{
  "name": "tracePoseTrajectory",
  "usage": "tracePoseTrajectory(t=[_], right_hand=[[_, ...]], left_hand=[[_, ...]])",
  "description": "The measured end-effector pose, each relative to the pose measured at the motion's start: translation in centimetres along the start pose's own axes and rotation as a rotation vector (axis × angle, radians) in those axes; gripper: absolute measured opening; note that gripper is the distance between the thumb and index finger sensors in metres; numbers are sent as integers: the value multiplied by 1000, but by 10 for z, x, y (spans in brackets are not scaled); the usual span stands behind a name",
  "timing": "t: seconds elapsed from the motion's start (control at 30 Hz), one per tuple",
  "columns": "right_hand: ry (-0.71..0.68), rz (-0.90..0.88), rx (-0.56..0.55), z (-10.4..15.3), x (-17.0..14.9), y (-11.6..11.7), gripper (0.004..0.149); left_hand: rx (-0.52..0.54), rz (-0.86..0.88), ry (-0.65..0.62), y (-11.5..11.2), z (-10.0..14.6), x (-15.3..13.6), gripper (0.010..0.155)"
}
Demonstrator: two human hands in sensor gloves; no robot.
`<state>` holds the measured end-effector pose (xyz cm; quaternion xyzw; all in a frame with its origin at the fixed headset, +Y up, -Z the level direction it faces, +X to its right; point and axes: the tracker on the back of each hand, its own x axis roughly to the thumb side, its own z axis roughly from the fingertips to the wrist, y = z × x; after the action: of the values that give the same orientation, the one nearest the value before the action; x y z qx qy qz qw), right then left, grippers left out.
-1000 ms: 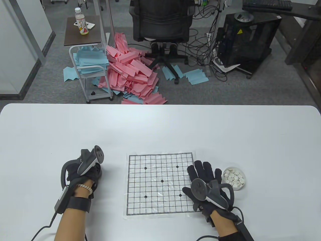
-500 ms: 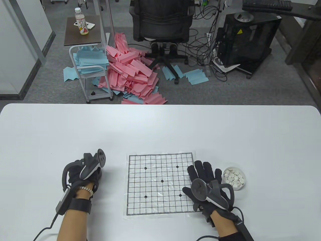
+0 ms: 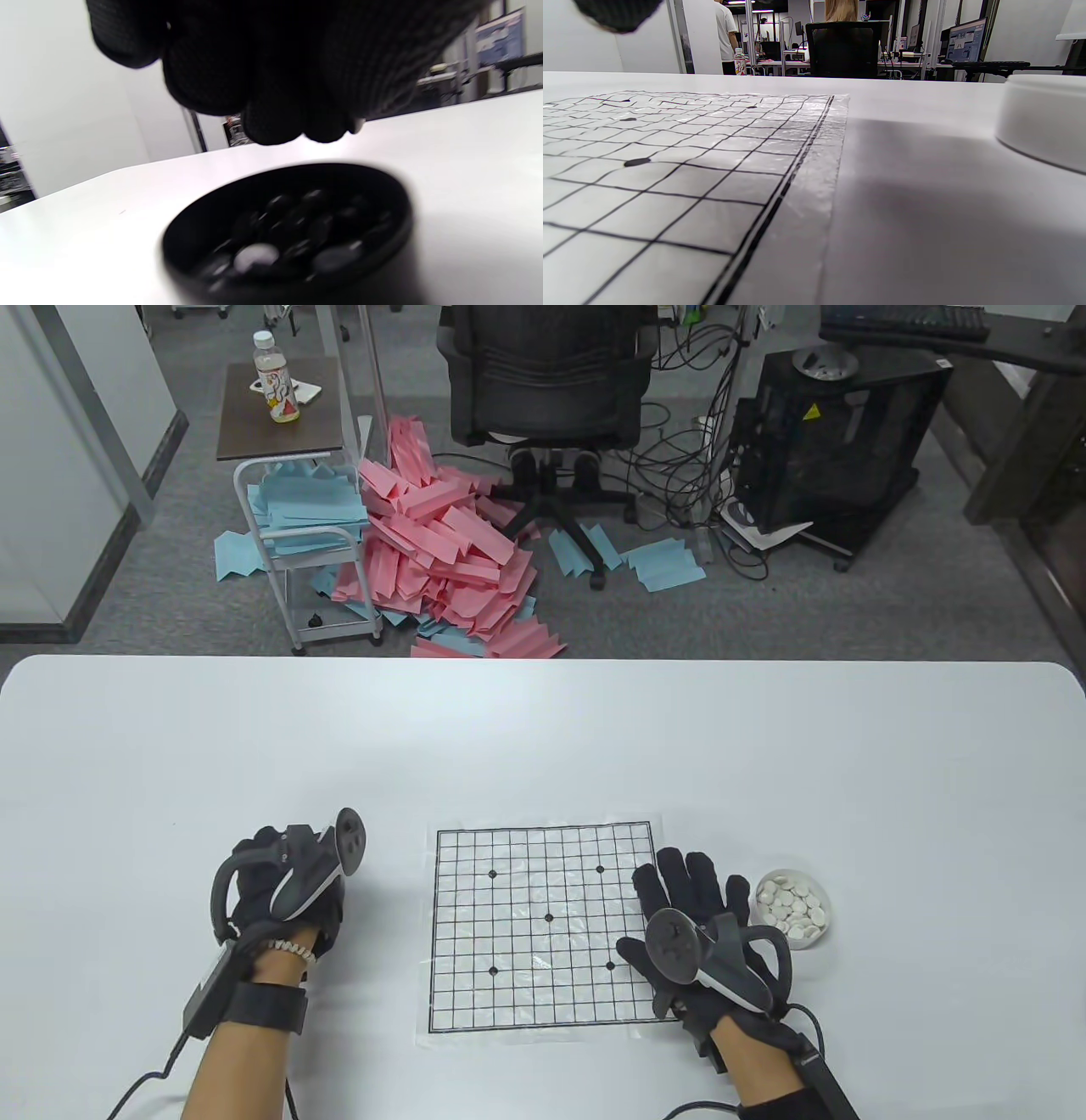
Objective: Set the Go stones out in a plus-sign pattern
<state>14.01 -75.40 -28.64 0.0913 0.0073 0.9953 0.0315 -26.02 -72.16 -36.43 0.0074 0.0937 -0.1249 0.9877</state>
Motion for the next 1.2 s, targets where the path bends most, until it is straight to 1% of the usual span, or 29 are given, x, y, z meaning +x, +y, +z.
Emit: tracePoseTrajectory(t=[0.07, 0.13, 0.27, 0.4, 0.47, 0.53, 0.57, 0.63, 0.73, 0.87, 0.97, 1.07, 1.2], right_hand=[[-2, 1, -2, 0, 0, 0, 83], [-2, 0, -4, 0, 0, 0, 83], [-3, -4, -7, 0, -1, 0, 83], [-5, -7, -8, 1, -2, 0, 83], [-8, -6, -10, 1, -1, 0, 83], [-12, -5, -9, 1, -1, 0, 83], [-13, -4, -9, 1, -1, 0, 83], [-15, -2, -9, 1, 0, 0, 83], [-17, -4, -10, 1, 0, 1, 83], [-18, -3, -11, 1, 0, 1, 83], [-20, -3, -12, 1, 0, 1, 83], [-21, -2, -12, 1, 0, 1, 83], [-21, -1, -10, 2, 1, 1, 83]], left_hand=[[23, 36, -78, 14, 5, 18, 38], [22, 95, -191, 25, 10, 42, 39], [-58, 177, -346, 37, 20, 92, 39], [-177, 201, -449, 34, 28, 143, 39], [-238, 200, -480, 28, 30, 164, 39], [-279, 195, -484, 21, 31, 180, 39], [-286, 191, -483, 19, 31, 185, 39], [-334, 188, -481, 12, 31, 197, 39], [-384, 180, -468, 5, 31, 208, 39], [-418, 171, -453, 0, 30, 214, 39], [-411, 138, -448, 0, 30, 215, 39], [-426, 95, -440, 0, 31, 216, 39], [-392, 25, -428, 2, 33, 217, 40]])
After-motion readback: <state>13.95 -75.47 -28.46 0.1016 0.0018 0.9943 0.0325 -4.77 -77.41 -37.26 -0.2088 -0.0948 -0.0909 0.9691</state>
